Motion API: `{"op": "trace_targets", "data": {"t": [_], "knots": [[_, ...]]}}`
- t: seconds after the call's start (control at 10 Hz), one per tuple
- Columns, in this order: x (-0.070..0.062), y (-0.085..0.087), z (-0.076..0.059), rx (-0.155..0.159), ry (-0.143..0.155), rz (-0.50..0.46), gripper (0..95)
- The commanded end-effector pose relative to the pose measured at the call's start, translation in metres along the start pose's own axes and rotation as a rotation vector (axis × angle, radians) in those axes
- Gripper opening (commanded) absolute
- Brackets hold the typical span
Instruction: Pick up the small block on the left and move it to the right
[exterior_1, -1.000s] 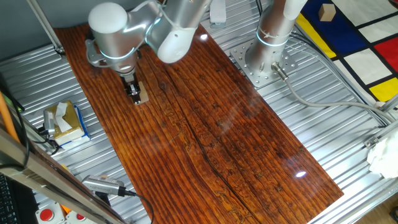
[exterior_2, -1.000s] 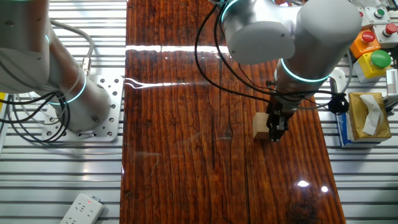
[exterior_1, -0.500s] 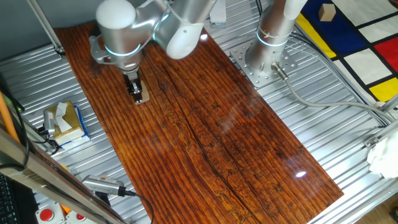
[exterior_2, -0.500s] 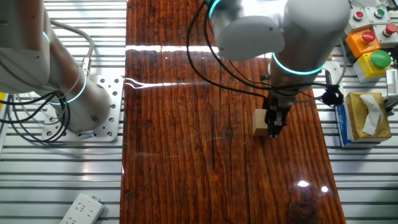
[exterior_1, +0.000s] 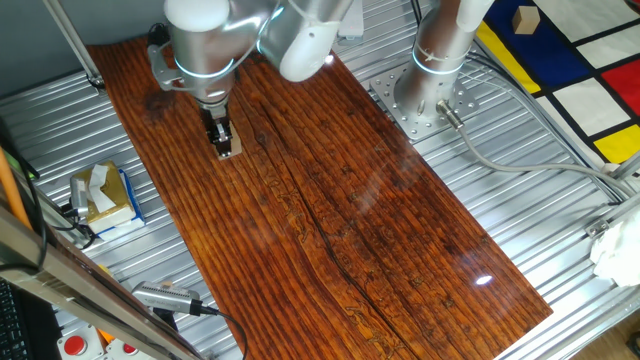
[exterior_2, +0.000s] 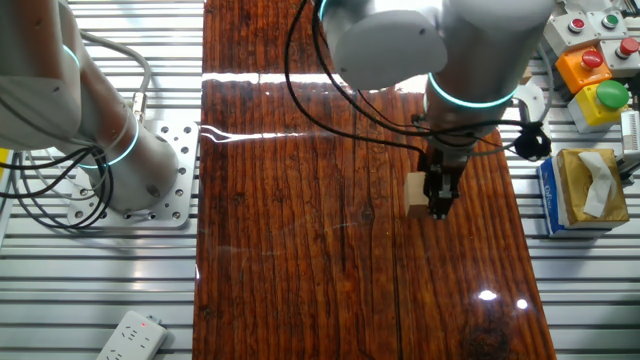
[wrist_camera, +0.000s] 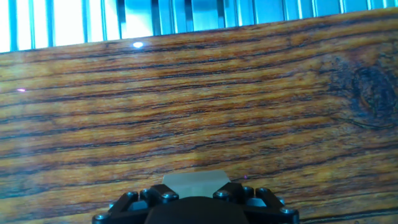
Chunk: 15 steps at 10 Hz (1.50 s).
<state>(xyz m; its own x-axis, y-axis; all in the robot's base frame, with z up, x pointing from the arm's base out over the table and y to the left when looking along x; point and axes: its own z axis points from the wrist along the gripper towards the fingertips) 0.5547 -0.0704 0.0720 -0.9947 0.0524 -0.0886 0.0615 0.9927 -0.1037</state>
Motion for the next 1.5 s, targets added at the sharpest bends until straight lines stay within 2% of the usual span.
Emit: {"op": "trace_targets", "data": {"t": [0.1,0.3,0.5,0.6,0.7,0.9,1.1,1.2,1.5], "knots": [[0.0009,-0.0011,-0.0018,0.001,-0.016,0.009,0.0],[0.0008,-0.0011,-0.0018,0.008,-0.017,0.004,0.0],[0.0008,-0.0011,-0.0018,0.021,-0.004,0.004,0.0],[0.0008,-0.0011,-0.0018,0.026,-0.013,-0.013,0.0],[0.0008,-0.0011,-0.0018,0.022,-0.038,-0.029,0.0],[0.0008,-0.0011,-0.0018,0.02,-0.046,-0.068,0.0],[0.0008,-0.0011,-0.0018,0.007,-0.061,-0.102,0.0],[0.0008,-0.0011,-0.0018,-0.013,-0.067,-0.11,0.0],[0.0008,-0.0011,-0.0018,-0.029,-0.091,-0.131,0.0]]}}
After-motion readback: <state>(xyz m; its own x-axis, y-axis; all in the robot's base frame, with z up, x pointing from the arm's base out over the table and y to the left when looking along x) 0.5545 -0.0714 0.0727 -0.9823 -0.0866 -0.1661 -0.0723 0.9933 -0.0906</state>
